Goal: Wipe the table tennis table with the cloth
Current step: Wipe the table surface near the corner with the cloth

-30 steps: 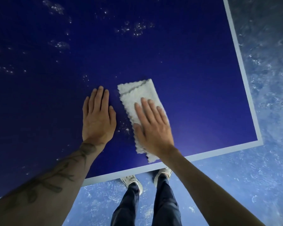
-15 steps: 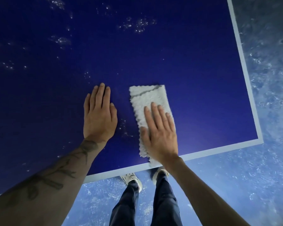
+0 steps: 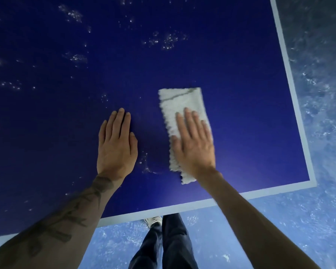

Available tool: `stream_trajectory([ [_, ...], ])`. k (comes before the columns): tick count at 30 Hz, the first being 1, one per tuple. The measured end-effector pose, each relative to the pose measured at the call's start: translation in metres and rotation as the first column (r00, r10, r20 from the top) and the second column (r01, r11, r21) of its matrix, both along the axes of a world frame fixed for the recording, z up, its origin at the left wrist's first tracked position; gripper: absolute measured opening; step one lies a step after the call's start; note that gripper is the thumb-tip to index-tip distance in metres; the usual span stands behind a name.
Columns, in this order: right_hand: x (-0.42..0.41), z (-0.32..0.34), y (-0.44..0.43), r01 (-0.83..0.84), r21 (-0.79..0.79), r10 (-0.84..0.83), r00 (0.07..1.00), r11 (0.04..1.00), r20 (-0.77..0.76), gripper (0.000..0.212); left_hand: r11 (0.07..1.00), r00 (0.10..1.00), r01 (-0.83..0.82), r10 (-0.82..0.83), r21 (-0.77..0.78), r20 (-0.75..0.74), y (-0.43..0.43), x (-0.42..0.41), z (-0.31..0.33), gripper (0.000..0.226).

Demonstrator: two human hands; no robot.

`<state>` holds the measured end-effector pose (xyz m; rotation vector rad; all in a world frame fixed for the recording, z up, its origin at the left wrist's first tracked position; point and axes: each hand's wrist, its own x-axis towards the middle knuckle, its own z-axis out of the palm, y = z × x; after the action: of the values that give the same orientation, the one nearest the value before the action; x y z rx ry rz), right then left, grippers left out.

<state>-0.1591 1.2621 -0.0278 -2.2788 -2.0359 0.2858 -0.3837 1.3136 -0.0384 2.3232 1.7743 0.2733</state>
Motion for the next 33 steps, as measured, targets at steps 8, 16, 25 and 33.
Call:
stream_trajectory([
  [8,0.007,0.005,0.086,0.231,0.006,-0.231,0.973,0.973,-0.013,0.067,1.0,0.999,-0.013,0.012,-0.021,-0.04,0.0,0.003,0.001,0.057],
  [16,0.045,0.008,0.065,-0.004,-0.023,0.004,1.0,1.0,-0.023,0.064,0.993,0.999,-0.047,0.045,-0.104,-0.022,0.014,0.009,0.02,0.056],
  [25,-0.01,0.002,0.138,-0.016,-0.02,0.015,0.999,1.0,-0.039,0.068,0.995,0.997,-0.075,0.075,-0.065,-0.006,0.088,0.028,0.022,0.052],
  [33,0.06,0.008,0.142,0.108,-0.033,-0.108,0.994,0.994,-0.006,0.064,0.996,0.998,-0.067,0.067,-0.056,-0.003,0.156,0.024,0.012,0.054],
])
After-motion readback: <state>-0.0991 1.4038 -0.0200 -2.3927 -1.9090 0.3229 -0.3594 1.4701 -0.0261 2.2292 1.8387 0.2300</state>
